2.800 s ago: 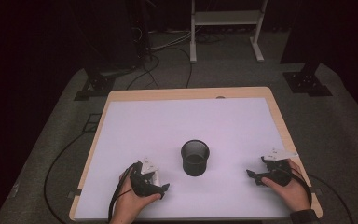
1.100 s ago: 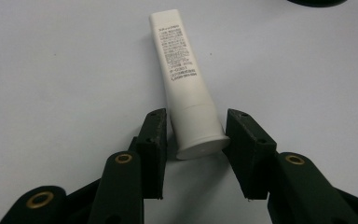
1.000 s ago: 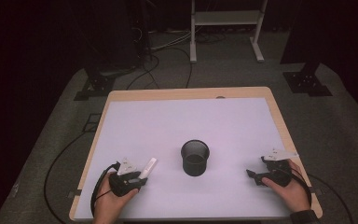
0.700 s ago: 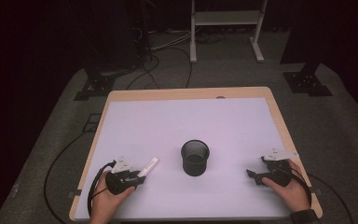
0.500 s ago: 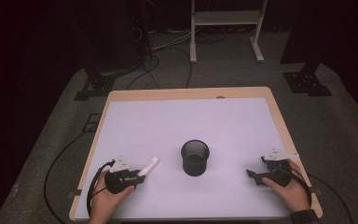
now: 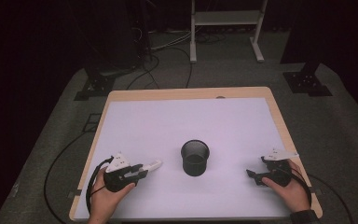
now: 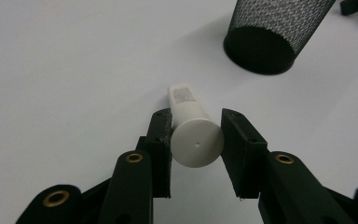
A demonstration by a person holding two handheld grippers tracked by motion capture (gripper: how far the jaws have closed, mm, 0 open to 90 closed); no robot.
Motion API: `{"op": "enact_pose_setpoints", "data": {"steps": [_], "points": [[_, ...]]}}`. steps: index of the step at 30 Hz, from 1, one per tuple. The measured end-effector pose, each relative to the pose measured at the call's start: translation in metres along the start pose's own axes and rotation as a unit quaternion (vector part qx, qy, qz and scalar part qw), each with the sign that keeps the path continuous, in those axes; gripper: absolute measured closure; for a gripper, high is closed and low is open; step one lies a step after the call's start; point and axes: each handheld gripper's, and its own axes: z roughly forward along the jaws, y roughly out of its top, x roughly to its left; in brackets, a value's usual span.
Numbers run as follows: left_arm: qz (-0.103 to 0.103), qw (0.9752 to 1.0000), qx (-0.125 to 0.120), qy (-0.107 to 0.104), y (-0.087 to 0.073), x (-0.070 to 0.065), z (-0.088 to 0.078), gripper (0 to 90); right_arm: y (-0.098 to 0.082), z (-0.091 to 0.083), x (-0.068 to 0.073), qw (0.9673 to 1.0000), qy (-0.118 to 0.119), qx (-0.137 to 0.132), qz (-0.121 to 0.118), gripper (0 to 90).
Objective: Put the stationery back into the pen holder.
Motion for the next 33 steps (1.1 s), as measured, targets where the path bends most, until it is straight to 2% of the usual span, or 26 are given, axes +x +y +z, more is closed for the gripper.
{"op": "enact_pose_setpoints", "data": {"steps": [10,18,27,33], "points": [[0.008,0.9993,-0.036,-0.010,0.016,-0.002,-0.013,64.9,0.000,0.000,0.000,1.0000,0.000,0.000,0.000,14.3],[0.019,0.9985,-0.049,-0.011,0.032,-0.004,-0.021,65.0,0.000,0.000,0.000,1.0000,0.000,0.000,0.000,14.3],[0.028,0.9969,-0.063,-0.037,0.049,-0.008,-0.024,65.0,0.000,0.000,0.000,1.0000,0.000,0.000,0.000,14.3],[0.037,0.9956,-0.074,-0.045,0.062,-0.010,-0.026,65.0,0.000,0.000,0.000,1.0000,0.001,0.000,0.000,14.3]]}}
